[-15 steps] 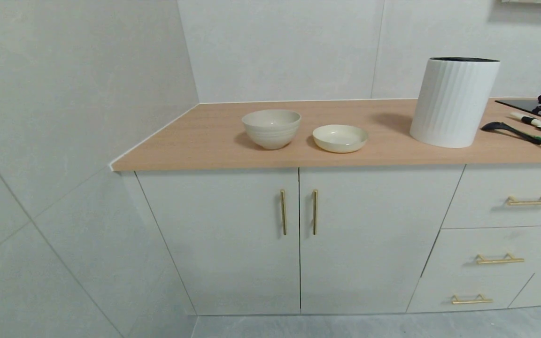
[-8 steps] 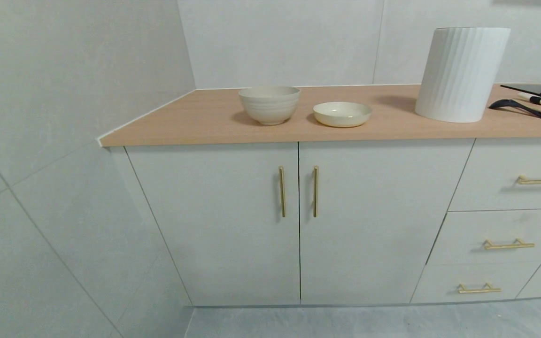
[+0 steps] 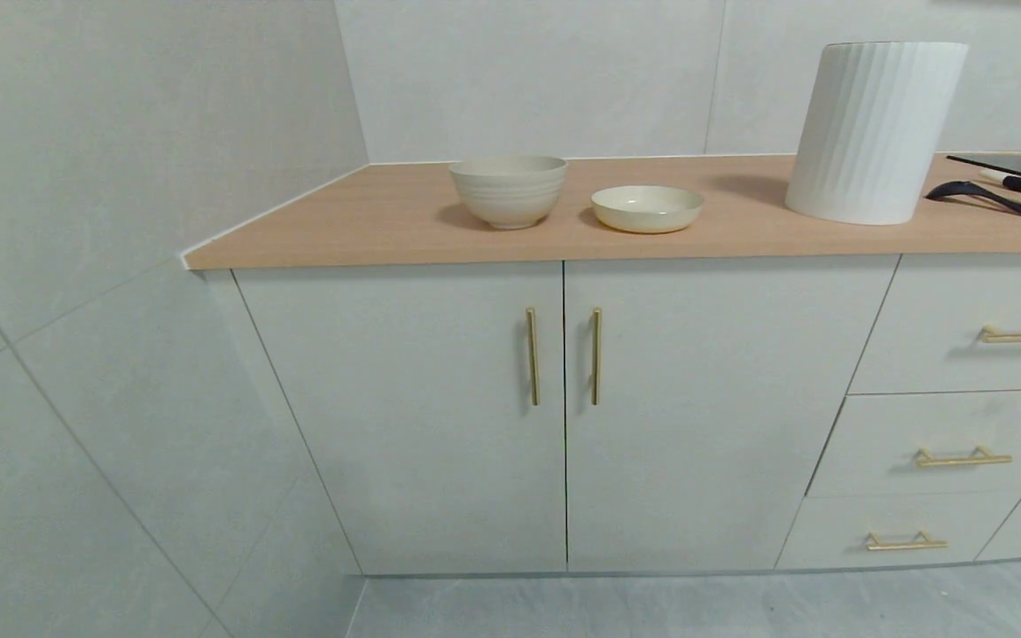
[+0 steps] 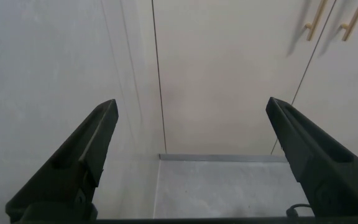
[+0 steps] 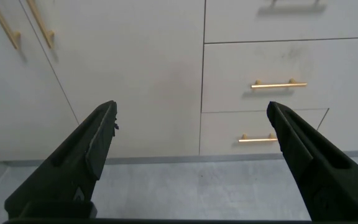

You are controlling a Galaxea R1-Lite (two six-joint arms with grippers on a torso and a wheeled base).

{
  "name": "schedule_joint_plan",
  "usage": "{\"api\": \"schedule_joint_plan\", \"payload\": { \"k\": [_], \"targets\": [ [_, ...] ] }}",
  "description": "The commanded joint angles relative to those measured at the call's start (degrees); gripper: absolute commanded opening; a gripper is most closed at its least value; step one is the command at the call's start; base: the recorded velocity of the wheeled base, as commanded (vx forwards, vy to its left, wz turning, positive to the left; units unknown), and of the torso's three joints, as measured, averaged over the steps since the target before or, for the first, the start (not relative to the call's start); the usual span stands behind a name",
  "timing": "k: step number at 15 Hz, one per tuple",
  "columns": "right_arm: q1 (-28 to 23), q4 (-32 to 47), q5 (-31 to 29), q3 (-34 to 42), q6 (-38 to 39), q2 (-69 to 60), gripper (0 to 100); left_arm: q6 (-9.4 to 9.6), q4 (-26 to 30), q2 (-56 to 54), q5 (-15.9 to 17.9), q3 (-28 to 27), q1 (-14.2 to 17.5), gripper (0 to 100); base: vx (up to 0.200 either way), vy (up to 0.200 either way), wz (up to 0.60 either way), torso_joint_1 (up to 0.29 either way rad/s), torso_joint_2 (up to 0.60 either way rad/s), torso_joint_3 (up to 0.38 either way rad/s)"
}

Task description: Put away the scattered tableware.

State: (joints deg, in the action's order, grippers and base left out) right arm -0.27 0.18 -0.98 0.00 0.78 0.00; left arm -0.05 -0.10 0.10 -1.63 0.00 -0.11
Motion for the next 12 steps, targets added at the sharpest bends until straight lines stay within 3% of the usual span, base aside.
{"api": "schedule_joint_plan", "payload": {
  "k": [1, 12],
  "targets": [
    [0.0, -0.01, 0.01, 0.0, 0.01, 0.0, 100, -0.04, 0.01, 0.08, -0.04, 0.0, 0.02, 100, 0.2, 0.0, 0.0, -0.002, 0.01, 0.002],
    [0.0, 0.08, 0.18, 0.0, -0.34, 0.09, 100, -0.04, 0.01, 0.08, -0.04, 0.0, 0.02, 100, 0.0, 0.0, 0.0, 0.0, 0.0, 0.0]
  ]
}}
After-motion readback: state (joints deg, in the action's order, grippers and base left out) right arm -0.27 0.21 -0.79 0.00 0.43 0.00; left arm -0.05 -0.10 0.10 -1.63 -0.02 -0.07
